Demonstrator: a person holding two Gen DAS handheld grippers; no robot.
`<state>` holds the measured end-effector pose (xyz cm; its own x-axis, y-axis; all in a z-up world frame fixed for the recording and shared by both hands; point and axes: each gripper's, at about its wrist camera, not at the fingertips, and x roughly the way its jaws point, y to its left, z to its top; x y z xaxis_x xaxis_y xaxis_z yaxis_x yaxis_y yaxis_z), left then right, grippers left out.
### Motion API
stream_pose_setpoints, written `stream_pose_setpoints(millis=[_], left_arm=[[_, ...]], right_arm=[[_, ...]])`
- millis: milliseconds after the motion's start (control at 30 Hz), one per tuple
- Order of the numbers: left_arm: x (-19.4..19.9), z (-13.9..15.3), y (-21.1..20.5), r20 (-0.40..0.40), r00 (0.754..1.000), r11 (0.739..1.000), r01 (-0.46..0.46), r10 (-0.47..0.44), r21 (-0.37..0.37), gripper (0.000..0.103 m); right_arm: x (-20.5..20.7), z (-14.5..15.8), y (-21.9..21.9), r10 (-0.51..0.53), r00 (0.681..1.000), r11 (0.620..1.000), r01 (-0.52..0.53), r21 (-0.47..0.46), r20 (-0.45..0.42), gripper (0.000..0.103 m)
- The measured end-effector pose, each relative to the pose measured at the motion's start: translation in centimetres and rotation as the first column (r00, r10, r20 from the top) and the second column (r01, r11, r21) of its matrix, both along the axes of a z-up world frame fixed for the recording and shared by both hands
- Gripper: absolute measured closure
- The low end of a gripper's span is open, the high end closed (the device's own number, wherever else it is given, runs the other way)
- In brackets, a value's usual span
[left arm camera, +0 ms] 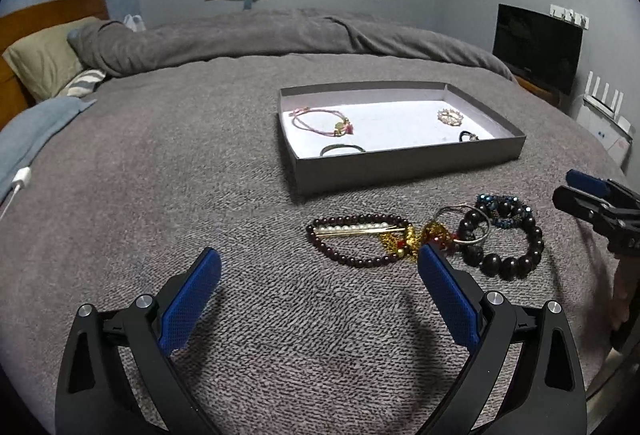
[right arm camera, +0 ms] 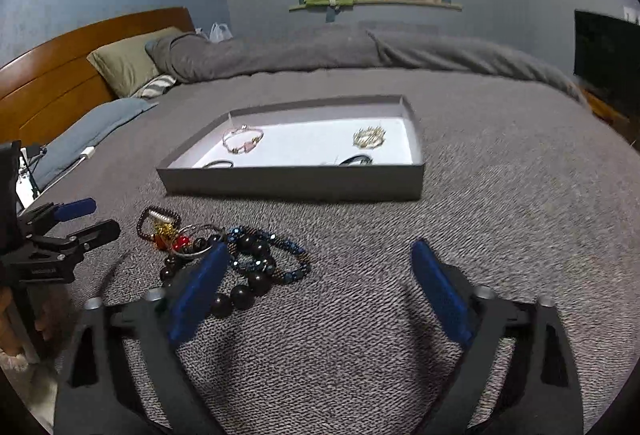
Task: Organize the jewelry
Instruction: 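Move both grippers back over the remaining bracelet pile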
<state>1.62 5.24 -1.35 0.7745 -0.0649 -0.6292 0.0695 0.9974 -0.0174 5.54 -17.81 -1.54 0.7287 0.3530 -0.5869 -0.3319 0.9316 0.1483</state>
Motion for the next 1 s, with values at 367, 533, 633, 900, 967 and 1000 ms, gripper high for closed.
stream_pose_setpoints(millis=[367, 533, 633, 900, 967, 1000], left_arm=[[2.5, -0.5, 1.3, -0.043, 0.997, 0.998, -0.057, 0.057, -0.014, 0.005], [4.0, -1.0, 2.1, -0.099, 0.995, 0.996, -0.037, 0.029, -0.083, 0.011], [4.1, -1.4, 1.3, -0.127, 0.992, 0.997, 0.003, -0.013, -0.082, 0.03], [4.4, -2.6, 0.5, -0.176, 0.983, 0.997, 0.031, -0.044, -0.076, 0.051], [4.4, -2.7, 0.2, -0.182, 0.982, 0.997, 0.047, -0.059, -0.067, 0.057], [4.4, -2.8, 0.1, -0.187, 0.981, 0.997, 0.049, -0.06, -0.063, 0.058]], right_arm=[[2.5, -0.9, 0.2, 0.039, 0.989, 0.999, -0.037, 0.017, -0.141, 0.076], [2.7, -1.1, 0.7, 0.07, 0.985, 0.998, -0.069, 0.007, -0.159, 0.08], [2.9, -1.2, 0.7, 0.081, 0.981, 0.997, -0.081, 0.012, -0.175, 0.08], [3.5, -1.3, 0.8, 0.095, 0.979, 0.995, -0.097, -0.001, -0.183, 0.081], [3.6, -1.2, 0.5, 0.092, 0.979, 0.996, -0.094, -0.002, -0.181, 0.081], [3.6, -1.2, 0.4, 0.09, 0.979, 0.996, -0.092, -0.002, -0.181, 0.081]])
